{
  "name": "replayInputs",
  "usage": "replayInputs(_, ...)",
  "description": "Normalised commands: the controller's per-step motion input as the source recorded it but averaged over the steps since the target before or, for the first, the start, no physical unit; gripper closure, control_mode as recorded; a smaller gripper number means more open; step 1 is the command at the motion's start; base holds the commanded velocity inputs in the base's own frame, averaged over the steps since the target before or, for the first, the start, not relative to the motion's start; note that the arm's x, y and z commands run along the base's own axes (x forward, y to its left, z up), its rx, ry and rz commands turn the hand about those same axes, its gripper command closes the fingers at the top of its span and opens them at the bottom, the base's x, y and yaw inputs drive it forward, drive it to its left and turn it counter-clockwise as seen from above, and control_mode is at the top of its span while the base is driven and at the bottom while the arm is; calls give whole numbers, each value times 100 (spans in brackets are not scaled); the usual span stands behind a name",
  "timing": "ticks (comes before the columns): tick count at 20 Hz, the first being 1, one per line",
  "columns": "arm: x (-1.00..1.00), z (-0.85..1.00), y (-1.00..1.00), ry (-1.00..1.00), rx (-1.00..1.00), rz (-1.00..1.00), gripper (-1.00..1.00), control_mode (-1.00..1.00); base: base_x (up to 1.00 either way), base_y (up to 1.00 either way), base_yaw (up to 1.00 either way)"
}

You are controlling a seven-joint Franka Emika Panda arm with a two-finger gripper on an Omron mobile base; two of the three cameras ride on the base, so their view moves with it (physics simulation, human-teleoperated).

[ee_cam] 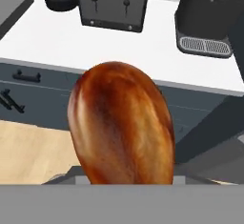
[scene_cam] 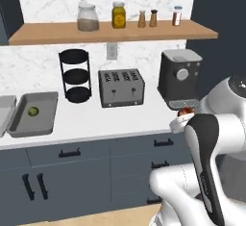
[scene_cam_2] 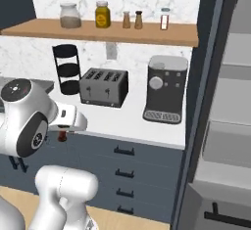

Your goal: Place one lime and one chicken drumstick in each tupperware on the nearby counter, to pack two identical lunches.

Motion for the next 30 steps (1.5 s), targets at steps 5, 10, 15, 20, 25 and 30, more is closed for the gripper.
replayInputs(5, 0, 0, 0, 0, 0, 0, 100, 100, 96, 100, -1)
replayInputs(10, 0, 0, 0, 0, 0, 0, 100, 100, 53, 100, 0)
replayInputs(15, 0, 0, 0, 0, 0, 0, 100, 100, 41, 100, -1)
replayInputs(20, 0, 0, 0, 0, 0, 0, 100, 100, 83, 100, -10)
replayInputs(25, 24, -50, 6, 7, -1, -1, 100, -100, 30, 27, -3)
replayInputs(30, 29, -84, -21, 9, 0, -4, 100, -100, 0, 0, 0)
